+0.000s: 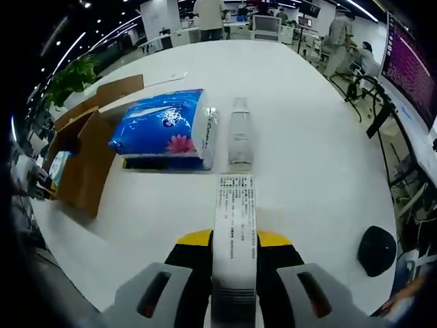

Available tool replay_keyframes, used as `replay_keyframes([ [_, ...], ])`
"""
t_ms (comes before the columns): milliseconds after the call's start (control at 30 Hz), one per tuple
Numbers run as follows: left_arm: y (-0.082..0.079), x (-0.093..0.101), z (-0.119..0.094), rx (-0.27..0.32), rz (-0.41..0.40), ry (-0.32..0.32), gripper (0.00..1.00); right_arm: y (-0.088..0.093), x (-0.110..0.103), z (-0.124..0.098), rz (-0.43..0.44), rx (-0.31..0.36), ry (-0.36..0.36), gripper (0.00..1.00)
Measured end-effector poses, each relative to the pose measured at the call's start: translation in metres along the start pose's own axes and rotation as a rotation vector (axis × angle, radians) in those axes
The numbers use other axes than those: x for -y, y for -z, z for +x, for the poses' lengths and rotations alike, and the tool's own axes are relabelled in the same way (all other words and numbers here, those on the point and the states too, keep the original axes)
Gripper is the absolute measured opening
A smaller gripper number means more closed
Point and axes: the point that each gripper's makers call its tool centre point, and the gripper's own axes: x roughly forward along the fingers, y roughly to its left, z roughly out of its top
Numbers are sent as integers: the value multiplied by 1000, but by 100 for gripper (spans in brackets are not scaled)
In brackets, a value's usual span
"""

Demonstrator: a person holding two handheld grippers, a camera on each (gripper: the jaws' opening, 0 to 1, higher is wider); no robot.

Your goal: Operate the shoe box by opening the lid, removing the specified soft item, and placing it in the target area until the item is outside and the box remains undamaged.

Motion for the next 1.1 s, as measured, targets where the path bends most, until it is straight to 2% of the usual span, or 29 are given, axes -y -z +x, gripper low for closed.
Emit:
replay_keyframes([
  [467,0,0,0,0,-4,-1,2,4,3,2,-19,-28,7,20],
  [833,0,0,0,-2,-7,1,2,3,6,3,1,-27,3,20],
  [1033,0,0,0,-1,-7,0,2,4,5,3,-20,-41,7,20],
  [1100,0,0,0,-1,-7,1,2,4,10,4,-78,-38,27,20],
])
